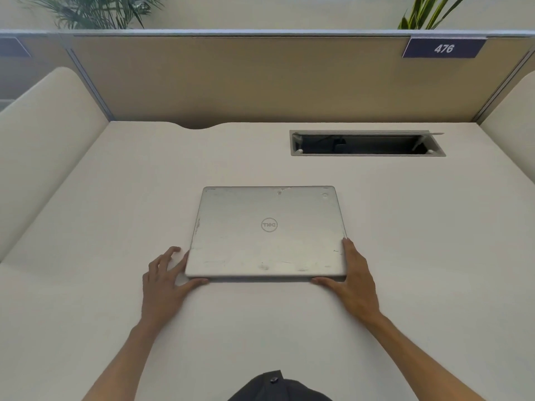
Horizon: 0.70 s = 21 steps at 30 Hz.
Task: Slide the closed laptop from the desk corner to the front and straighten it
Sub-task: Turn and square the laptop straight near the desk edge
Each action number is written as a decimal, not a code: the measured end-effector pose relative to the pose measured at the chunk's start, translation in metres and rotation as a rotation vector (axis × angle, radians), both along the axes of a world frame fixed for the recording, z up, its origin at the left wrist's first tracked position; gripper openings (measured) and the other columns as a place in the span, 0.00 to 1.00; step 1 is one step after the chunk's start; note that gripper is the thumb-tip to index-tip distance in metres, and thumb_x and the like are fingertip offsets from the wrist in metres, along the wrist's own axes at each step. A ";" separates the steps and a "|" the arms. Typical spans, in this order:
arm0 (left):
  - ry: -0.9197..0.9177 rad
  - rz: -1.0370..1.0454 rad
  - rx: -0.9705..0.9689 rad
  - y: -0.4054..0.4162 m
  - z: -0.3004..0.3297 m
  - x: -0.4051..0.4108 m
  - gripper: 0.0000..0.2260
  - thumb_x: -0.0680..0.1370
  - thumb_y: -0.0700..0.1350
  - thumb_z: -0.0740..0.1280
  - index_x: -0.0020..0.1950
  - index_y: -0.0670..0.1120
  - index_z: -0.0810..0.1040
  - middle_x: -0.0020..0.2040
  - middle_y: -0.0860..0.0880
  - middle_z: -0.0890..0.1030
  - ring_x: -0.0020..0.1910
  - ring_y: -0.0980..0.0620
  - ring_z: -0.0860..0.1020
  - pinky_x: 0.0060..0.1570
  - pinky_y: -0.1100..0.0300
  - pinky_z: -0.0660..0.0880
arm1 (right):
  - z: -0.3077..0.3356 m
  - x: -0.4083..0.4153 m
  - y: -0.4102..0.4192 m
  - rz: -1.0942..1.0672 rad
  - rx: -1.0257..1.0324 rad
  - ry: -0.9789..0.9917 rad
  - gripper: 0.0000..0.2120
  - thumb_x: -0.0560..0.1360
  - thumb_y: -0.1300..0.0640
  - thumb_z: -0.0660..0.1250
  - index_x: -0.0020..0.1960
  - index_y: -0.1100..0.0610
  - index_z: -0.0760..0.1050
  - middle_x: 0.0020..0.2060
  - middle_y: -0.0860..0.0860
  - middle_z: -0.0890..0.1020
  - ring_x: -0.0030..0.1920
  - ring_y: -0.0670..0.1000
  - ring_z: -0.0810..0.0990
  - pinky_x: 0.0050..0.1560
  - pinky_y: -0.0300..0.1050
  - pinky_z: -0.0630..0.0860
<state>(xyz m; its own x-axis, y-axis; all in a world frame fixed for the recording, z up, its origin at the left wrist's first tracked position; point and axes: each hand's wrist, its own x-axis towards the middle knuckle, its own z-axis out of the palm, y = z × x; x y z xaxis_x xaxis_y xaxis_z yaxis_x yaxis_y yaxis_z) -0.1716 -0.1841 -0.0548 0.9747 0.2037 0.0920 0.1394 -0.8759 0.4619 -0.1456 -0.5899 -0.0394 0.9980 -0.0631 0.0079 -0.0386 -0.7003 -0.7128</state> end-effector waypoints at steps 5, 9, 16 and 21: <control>0.024 0.060 -0.018 0.000 -0.004 0.005 0.35 0.63 0.79 0.57 0.65 0.67 0.73 0.68 0.63 0.65 0.67 0.51 0.62 0.61 0.51 0.60 | -0.001 0.003 0.003 -0.024 -0.005 0.002 0.56 0.59 0.26 0.70 0.79 0.47 0.53 0.78 0.45 0.60 0.77 0.45 0.56 0.72 0.44 0.59; 0.037 0.077 -0.003 -0.001 -0.006 0.007 0.34 0.63 0.79 0.56 0.65 0.67 0.73 0.69 0.62 0.64 0.68 0.50 0.60 0.64 0.49 0.59 | -0.003 0.006 0.004 -0.024 -0.046 0.008 0.54 0.61 0.25 0.66 0.79 0.47 0.52 0.79 0.46 0.57 0.78 0.47 0.55 0.73 0.47 0.57; 0.034 0.068 0.023 -0.002 -0.008 0.005 0.36 0.65 0.79 0.54 0.67 0.63 0.72 0.71 0.58 0.64 0.71 0.49 0.58 0.67 0.48 0.58 | -0.005 0.005 0.004 -0.022 -0.103 0.008 0.53 0.62 0.23 0.64 0.79 0.46 0.53 0.79 0.47 0.57 0.77 0.48 0.57 0.73 0.48 0.59; 0.027 0.050 0.050 0.000 -0.012 0.004 0.35 0.66 0.78 0.55 0.68 0.63 0.69 0.72 0.57 0.65 0.70 0.48 0.59 0.66 0.45 0.60 | -0.005 0.004 0.003 -0.014 -0.109 0.010 0.54 0.62 0.21 0.64 0.79 0.45 0.52 0.79 0.46 0.56 0.77 0.48 0.56 0.72 0.45 0.57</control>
